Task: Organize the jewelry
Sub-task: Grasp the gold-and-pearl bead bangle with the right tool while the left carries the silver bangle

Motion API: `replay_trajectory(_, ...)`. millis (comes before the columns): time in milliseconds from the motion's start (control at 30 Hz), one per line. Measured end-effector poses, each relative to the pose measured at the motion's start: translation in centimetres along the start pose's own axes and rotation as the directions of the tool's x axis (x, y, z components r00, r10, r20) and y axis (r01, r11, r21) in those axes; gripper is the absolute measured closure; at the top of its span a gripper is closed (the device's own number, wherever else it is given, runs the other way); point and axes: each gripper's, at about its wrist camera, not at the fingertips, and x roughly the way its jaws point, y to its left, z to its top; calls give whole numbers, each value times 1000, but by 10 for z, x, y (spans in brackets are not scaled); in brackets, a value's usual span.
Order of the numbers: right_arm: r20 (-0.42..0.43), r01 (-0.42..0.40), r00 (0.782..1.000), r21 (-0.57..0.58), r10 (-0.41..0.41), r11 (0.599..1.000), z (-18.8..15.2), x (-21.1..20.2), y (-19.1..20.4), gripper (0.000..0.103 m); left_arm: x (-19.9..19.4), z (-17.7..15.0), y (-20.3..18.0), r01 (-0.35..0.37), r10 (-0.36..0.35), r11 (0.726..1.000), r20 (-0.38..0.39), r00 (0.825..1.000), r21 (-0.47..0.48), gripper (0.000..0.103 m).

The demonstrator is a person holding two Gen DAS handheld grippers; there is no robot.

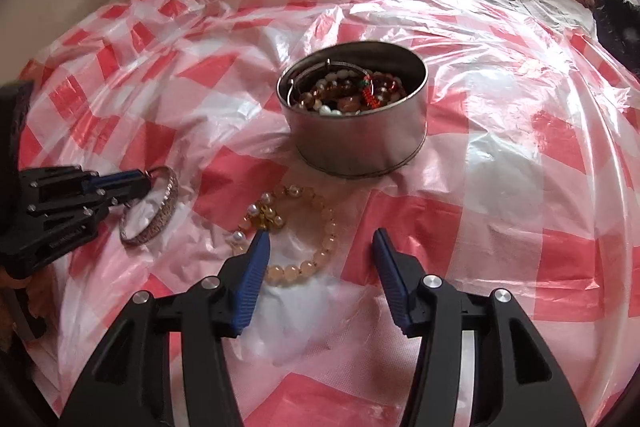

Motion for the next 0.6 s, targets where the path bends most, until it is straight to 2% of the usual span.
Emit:
replay_trajectory(67, -7, 3, 1000, -41, -3, 999, -1, 2, 8, 69, -2, 0, -6, -14, 13, 999, 7, 1000, 31, 98)
replay_trajectory(100, -8, -16, 1000, -44, 16, 999, -1, 1, 10, 91, -3, 0, -8, -16, 16, 999, 14, 1000, 40, 99)
replay_trajectory(133, -3, -28, 1000, -43, 28, 999, -1, 0, 10, 95, -4, 0, -10, -17, 16, 999, 20, 1000, 46, 99)
replay_trajectory(300, 87, -152, 985, 24, 149, 988, 5, -20, 3, 95, -9, 1, -19, -25, 22, 997, 54, 998, 66, 99)
replay_trajectory(400, 129, -197, 973, 54, 189, 979, 7, -28, -2, 95, -10, 1, -23, -35, 30, 996, 64, 997, 78, 99)
replay_trajectory(600, 164, -211, 966, 53, 200, 976, 12, -37, -2, 95, -13, 2, -26, -35, 29, 995, 77, 997, 89, 99)
